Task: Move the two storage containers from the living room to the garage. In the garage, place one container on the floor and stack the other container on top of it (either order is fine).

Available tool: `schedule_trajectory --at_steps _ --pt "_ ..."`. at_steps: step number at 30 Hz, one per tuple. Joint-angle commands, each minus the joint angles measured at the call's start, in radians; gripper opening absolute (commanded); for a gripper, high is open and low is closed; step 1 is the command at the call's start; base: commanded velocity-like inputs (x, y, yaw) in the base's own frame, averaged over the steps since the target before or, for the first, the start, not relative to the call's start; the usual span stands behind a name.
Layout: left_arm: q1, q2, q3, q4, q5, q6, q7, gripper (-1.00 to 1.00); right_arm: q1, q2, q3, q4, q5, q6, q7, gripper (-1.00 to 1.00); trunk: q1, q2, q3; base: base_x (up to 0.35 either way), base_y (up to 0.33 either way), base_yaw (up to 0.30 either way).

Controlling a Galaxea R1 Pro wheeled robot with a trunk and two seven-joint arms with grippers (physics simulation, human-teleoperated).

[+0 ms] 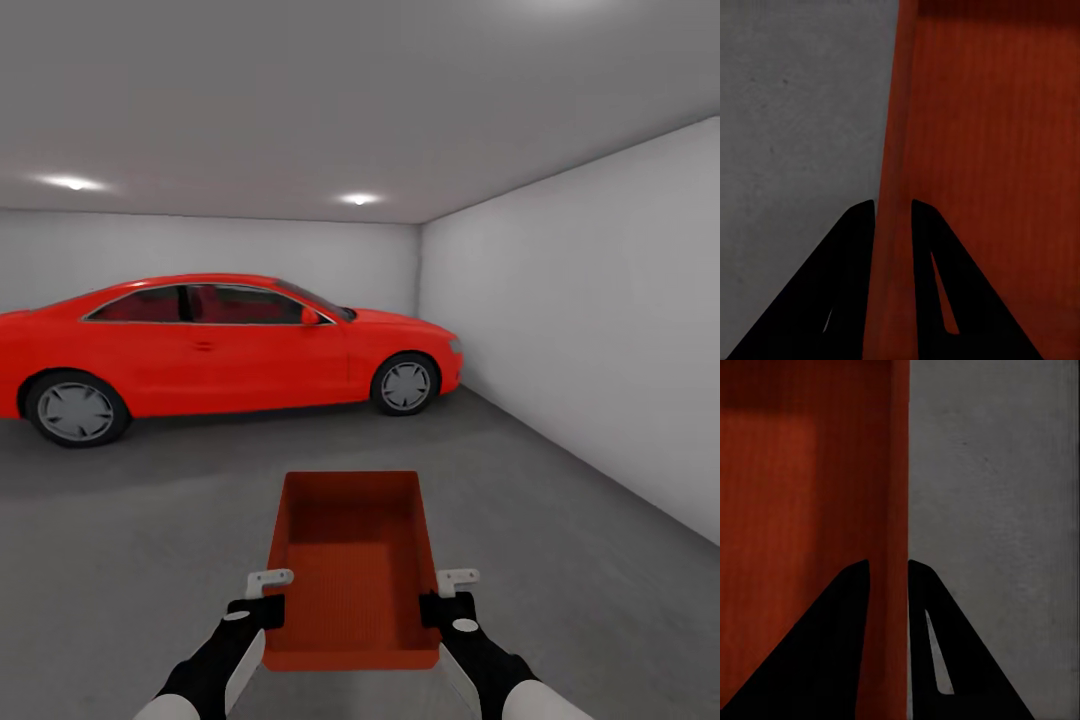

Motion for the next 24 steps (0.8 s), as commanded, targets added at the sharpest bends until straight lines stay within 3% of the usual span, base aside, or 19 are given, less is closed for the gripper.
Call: schedule_trajectory --at_steps 1,24 --pt "0.000 0.000 0.018 -0.002 0.066 0.008 0.005 -1.00 -0.002 0.000 -0.032 -0.002 0.005 -0.053 -0.014 -1.00 0.001 -0.001 -0.001 0.322 0.000 -0.290" --pt "0.001 0.000 0.018 -0.002 0.067 0.008 0.005 -1.00 -0.002 0.000 -0.032 -0.002 0.005 -0.056 -0.014 -1.00 0.001 -0.001 -0.001 0.322 0.000 -0.290"
